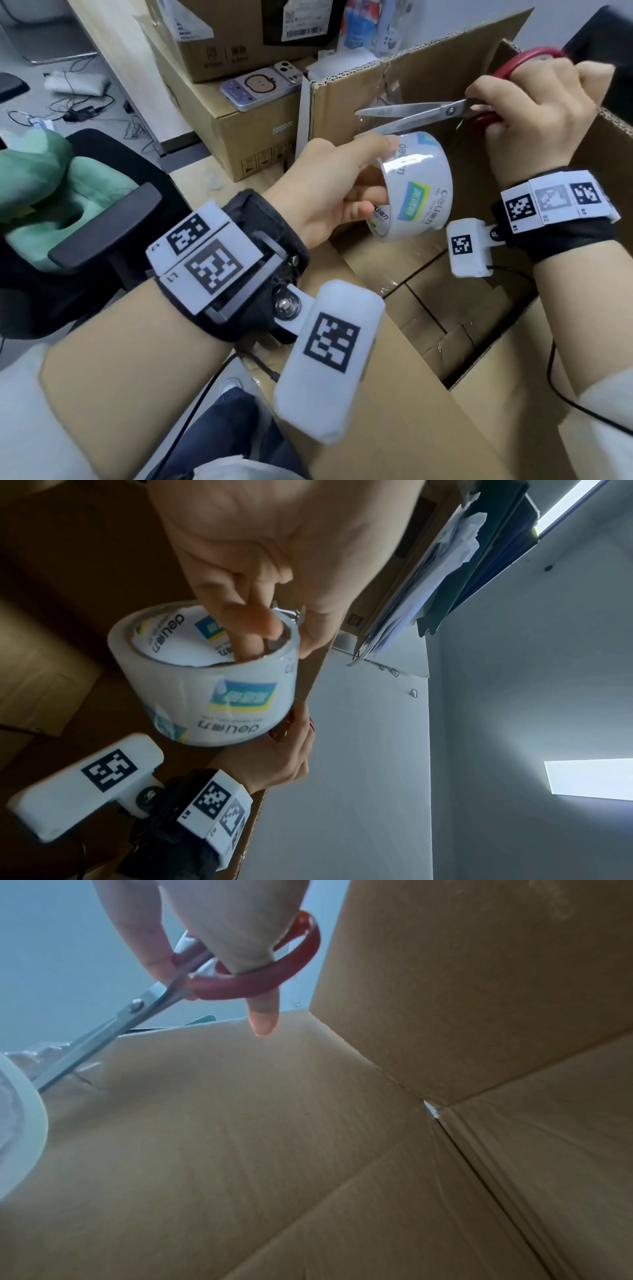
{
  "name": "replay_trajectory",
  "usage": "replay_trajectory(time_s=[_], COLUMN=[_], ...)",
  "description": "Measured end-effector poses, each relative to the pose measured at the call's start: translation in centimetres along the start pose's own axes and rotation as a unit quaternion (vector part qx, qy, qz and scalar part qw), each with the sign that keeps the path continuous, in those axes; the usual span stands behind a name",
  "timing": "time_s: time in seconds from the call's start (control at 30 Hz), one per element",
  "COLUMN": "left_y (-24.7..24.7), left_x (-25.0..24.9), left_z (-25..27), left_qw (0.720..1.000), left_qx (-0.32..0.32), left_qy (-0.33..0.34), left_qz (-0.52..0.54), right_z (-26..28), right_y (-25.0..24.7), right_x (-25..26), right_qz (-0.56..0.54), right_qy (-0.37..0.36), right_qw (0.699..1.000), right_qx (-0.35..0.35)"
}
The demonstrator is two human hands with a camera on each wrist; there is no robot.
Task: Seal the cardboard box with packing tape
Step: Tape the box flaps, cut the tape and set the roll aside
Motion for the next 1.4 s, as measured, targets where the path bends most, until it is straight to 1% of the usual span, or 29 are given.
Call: replay_trajectory(time_s=[0.07, 0.3, 0.4, 0.53, 0.6, 0.63, 0.67, 0.73, 0.77, 0.8, 0.87, 0.93, 1.0, 1.07, 1.1, 1.13, 1.17, 1.2, 1.23, 1.3, 1.33, 1.37, 1.4], left_y=[0.0, -0.4, -0.5, -0.5, -0.6, -0.7, -0.7, -0.7, -0.7, -0.7, -0.7, -0.9, -1.3, -1.6, -1.8, -1.9, -2.0, -2.1, -2.2, -2.6, -2.8, -2.8, -2.9], left_x=[-0.1, 0.0, -0.1, -0.4, -0.5, -0.5, -0.5, -0.3, -0.1, 0.1, 0.5, 0.4, -0.3, -2.0, -3.3, -4.5, -5.9, -7.3, -8.7, -10.8, -11.5, -11.8, -11.8], left_z=[0.1, 0.0, -0.1, -0.1, -0.1, -0.1, -0.2, -0.4, -0.5, -0.8, -1.2, -1.6, -1.6, -1.3, -1.2, -1.0, -1.1, -1.2, -1.5, -2.4, -3.1, -3.8, -4.5], left_qw=[1.000, 0.998, 0.998, 0.998, 0.998, 0.998, 0.998, 0.998, 0.998, 0.997, 0.995, 0.991, 0.984, 0.969, 0.959, 0.951, 0.944, 0.935, 0.926, 0.907, 0.901, 0.901, 0.908], left_qx=[0.002, 0.006, 0.015, 0.017, 0.020, 0.023, 0.029, 0.044, 0.053, 0.063, 0.083, 0.125, 0.170, 0.225, 0.253, 0.271, 0.286, 0.299, 0.310, 0.334, 0.346, 0.344, 0.335], left_qy=[-0.003, -0.022, -0.025, -0.022, -0.022, -0.022, -0.023, -0.031, -0.036, -0.042, -0.047, -0.039, -0.007, 0.037, 0.066, 0.096, 0.128, 0.163, 0.195, 0.246, 0.259, 0.264, 0.247], left_qz=[0.005, 0.055, 0.063, 0.060, 0.055, 0.051, 0.046, 0.034, 0.028, 0.023, 0.013, -0.013, -0.058, -0.095, -0.108, -0.111, -0.106, -0.099, -0.092, -0.069, -0.046, -0.008, 0.041], right_z=[-0.1, -0.1, 0.0, 0.1, 0.2, 0.3, 0.6, 0.9, 0.8, 0.4, 0.1, -0.4, -1.1, -2.1, -2.8, -3.3, -3.9, -4.3, -4.8, -5.6, -5.9, -6.1, -6.3], right_y=[-0.1, -0.5, -0.9, -1.1, -1.2, -1.3, -1.3, -1.6, -2.0, -2.3, -3.3, -4.8, -6.5, -7.7, -8.0, -7.8, -7.6, -7.0, -6.4, -5.4, -5.1, -4.8, -4.5], right_x=[-0.2, -0.6, -0.6, -0.8, -0.5, -0.3, -0.2, 0.2, 0.4, 0.5, 0.2, -0.2, -0.2, 0.2, 0.8, 1.4, 2.2, 3.0, 3.7, 5.5, 6.4, 7.1, 7.9], right_qz=[0.003, -0.007, -0.019, -0.024, -0.048, -0.070, -0.087, -0.100, -0.092, -0.075, -0.041, -0.004, 0.008, -0.037, -0.090, -0.160, -0.233, -0.303, -0.347, -0.398, -0.439, -0.488, -0.533], right_qy=[-0.008, -0.005, 0.011, 0.027, 0.035, 0.056, 0.094, 0.170, 0.196, 0.215, 0.260, 0.318, 0.372, 0.436, 0.476, 0.516, 0.555, 0.604, 0.647, 0.704, 0.716, 0.723, 0.725], right_qw=[1.000, 0.998, 0.997, 0.992, 0.986, 0.977, 0.961, 0.920, 0.908, 0.903, 0.897, 0.891, 0.884, 0.871, 0.854, 0.827, 0.791, 0.734, 0.677, 0.588, 0.543, 0.488, 0.426], right_qx=[0.007, 0.063, 0.079, 0.123, 0.154, 0.196, 0.245, 0.340, 0.357, 0.364, 0.355, 0.326, 0.281, 0.225, 0.189, 0.156, 0.111, 0.069, 0.038, 0.024, -0.001, -0.040, -0.092])
Point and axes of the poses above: each hand's wrist, its own z-axis away from the middle knuckle, its own y-axis out of the palm, x = y × z, the point moved 2 cm from there along -z, towards the middle knuckle, and after that the axes turned 10 degrees about -z, right-handed, at the moved point
